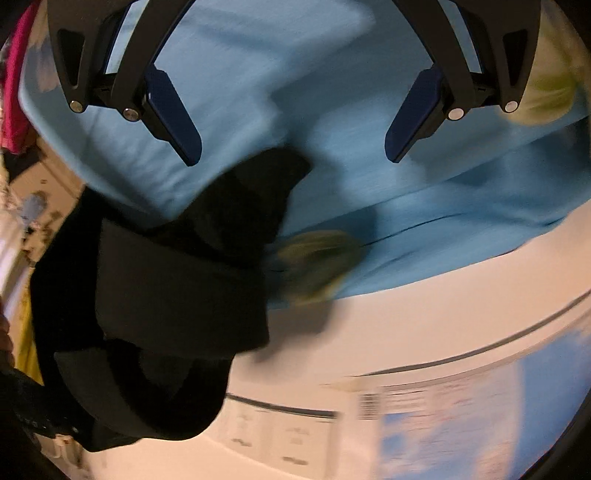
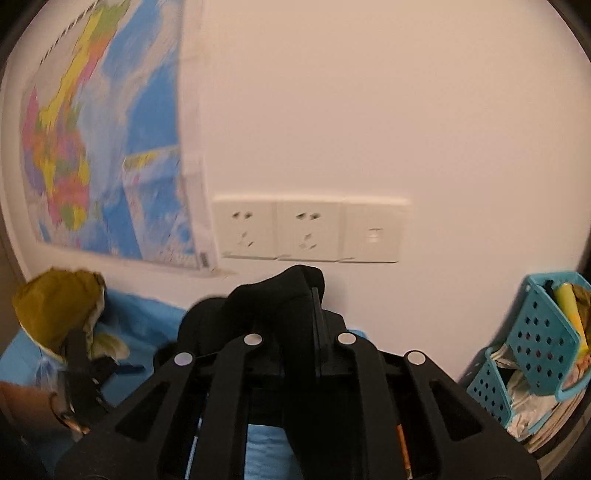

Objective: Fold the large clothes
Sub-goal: 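Reach both grippers to the black garment and grasp its collar edge, then lift the black garment high with both grippers and shake it out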

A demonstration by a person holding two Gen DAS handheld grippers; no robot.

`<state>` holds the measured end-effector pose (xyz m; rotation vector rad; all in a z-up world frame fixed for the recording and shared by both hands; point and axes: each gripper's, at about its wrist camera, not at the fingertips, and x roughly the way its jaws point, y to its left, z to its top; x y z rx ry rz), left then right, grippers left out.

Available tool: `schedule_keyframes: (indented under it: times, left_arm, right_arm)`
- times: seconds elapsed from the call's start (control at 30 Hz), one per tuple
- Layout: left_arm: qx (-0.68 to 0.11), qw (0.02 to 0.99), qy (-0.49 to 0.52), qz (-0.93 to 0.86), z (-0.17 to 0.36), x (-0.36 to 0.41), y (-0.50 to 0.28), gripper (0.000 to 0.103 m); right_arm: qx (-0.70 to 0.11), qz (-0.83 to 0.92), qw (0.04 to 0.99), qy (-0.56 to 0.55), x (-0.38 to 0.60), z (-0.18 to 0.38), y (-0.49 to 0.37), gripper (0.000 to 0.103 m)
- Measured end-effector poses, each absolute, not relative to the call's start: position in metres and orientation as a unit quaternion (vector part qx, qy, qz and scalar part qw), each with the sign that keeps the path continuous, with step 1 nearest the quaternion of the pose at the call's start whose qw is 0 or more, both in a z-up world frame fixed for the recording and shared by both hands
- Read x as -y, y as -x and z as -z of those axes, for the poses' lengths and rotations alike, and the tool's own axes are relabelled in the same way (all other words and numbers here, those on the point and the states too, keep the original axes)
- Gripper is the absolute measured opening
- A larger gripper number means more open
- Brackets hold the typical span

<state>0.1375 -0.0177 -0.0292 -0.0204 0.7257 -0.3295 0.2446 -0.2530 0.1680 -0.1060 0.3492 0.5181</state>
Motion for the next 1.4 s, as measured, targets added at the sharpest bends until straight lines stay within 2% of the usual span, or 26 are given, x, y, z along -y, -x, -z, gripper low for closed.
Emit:
schedule_keyframes:
  times: [0.17,0.2,0.23,0.27,0.3,0.33,0.43,0.67,0.73,0.93,1.17,1.4]
  left_arm:
    - [-0.381,0.912,-0.052,0.141,0.051,0.052,-0.176,0.094]
    - [-0.402,0.903,-0.059,0.14,0.056,0.055,-0.185,0.082]
    - [-0.414,0.897,-0.056,0.146,0.06,0.057,-0.194,0.058]
    - [-0.419,0.893,-0.049,0.157,0.061,0.058,-0.2,0.045]
    - [-0.418,0.894,-0.051,0.152,0.058,0.06,-0.206,0.021]
    - [-0.422,0.893,-0.046,0.15,0.055,0.056,-0.208,0.018]
    - [-0.392,0.909,-0.031,0.139,0.024,0.051,-0.214,0.014]
    - [-0.287,0.943,0.008,0.166,-0.101,0.054,-0.216,0.013]
    - [-0.234,0.958,0.011,0.168,-0.147,0.062,-0.207,0.009]
    - [-0.107,0.977,0.021,0.185,-0.258,0.077,-0.166,0.008]
    - [0.007,0.988,0.015,0.151,-0.322,0.023,-0.033,0.008]
    - [0.05,0.994,-0.075,0.063,-0.34,0.024,0.106,0.009]
  right_arm:
    - [-0.172,-0.252,0.952,0.038,0.279,-0.167,-0.241,0.009]
    - [-0.171,-0.248,0.953,0.035,0.284,-0.168,-0.24,0.009]
    - [-0.172,-0.245,0.953,0.034,0.283,-0.165,-0.239,0.009]
    - [-0.171,-0.241,0.955,0.031,0.29,-0.167,-0.239,0.009]
    - [-0.169,-0.236,0.957,0.027,0.297,-0.169,-0.239,0.009]
    - [-0.169,-0.232,0.958,0.025,0.301,-0.17,-0.239,0.009]
    - [-0.154,-0.212,0.965,0.029,0.318,-0.185,-0.234,0.009]
    - [-0.067,-0.153,0.986,0.029,0.369,-0.265,-0.196,0.008]
    - [-0.029,-0.13,0.99,0.036,0.384,-0.298,-0.171,0.008]
    - [0.057,-0.08,0.993,0.059,0.41,-0.358,-0.089,0.008]
    - [0.096,-0.124,0.986,0.06,0.422,-0.368,-0.001,0.008]
    - [0.096,-0.255,0.961,0.037,0.414,-0.339,0.063,0.008]
